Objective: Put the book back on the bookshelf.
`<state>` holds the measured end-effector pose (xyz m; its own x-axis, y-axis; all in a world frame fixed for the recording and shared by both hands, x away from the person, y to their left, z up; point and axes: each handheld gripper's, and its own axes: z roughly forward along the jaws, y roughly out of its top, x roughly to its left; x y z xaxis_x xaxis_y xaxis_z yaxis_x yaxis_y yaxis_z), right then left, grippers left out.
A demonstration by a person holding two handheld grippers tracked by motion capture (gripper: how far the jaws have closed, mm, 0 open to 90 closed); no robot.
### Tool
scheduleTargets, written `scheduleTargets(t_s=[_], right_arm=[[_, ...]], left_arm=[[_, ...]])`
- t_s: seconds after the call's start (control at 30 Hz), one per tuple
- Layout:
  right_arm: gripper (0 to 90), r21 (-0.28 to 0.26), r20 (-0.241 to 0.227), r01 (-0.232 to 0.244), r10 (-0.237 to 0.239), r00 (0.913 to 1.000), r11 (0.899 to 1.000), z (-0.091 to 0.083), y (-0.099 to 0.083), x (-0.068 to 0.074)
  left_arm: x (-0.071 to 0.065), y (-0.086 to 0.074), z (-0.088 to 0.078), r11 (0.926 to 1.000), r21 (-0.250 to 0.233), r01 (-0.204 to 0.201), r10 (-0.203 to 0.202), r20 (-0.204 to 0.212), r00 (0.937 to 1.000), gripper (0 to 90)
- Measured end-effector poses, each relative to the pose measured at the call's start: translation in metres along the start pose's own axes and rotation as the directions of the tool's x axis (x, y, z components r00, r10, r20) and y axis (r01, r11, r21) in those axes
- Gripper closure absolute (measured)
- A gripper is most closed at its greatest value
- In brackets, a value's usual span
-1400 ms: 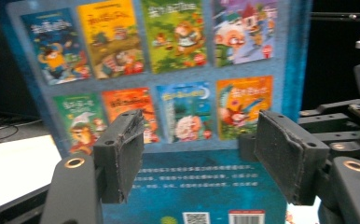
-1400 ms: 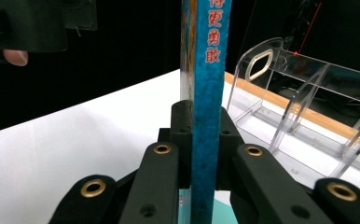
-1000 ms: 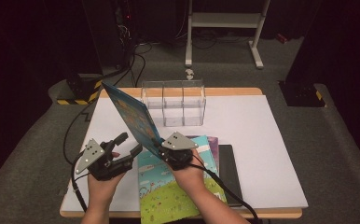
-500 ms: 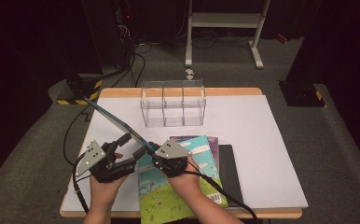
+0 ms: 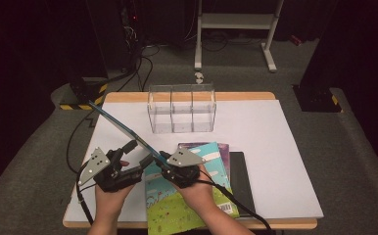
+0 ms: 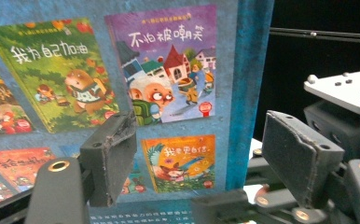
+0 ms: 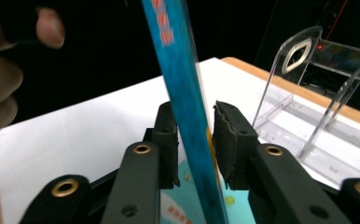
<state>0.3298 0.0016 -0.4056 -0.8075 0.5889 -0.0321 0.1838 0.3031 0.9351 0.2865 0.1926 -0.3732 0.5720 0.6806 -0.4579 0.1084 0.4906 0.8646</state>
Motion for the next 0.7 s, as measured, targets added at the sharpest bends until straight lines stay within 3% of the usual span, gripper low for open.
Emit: scheduleTargets(t_s=[0.13, 0.3, 0.7], right_arm=[[72.0, 0.002, -0.01, -0.006, 0.006, 0.9999, 1.0, -0.009, -0.005, -0.002], [70.3, 0.003, -0.04, -0.004, 0.004, 0.9992, 1.0, -0.007, -0.006, 0.003], [67.3, 0.0, -0.073, 0.008, -0.008, 0.9973, 1.0, 0.001, -0.005, 0.016]], left_arm=[[0.0, 0.0, 0.0, 1.0, -0.006, 0.008, -0.008, -0.003, 1.0, 25.0], [0.001, 0.002, 0.0, 0.9999, -0.012, 0.01, -0.01, -0.023, 0.9997, 21.4], [0.004, 0.003, 0.001, 0.9989, -0.045, -0.014, 0.008, -0.114, 0.9934, 26.2]])
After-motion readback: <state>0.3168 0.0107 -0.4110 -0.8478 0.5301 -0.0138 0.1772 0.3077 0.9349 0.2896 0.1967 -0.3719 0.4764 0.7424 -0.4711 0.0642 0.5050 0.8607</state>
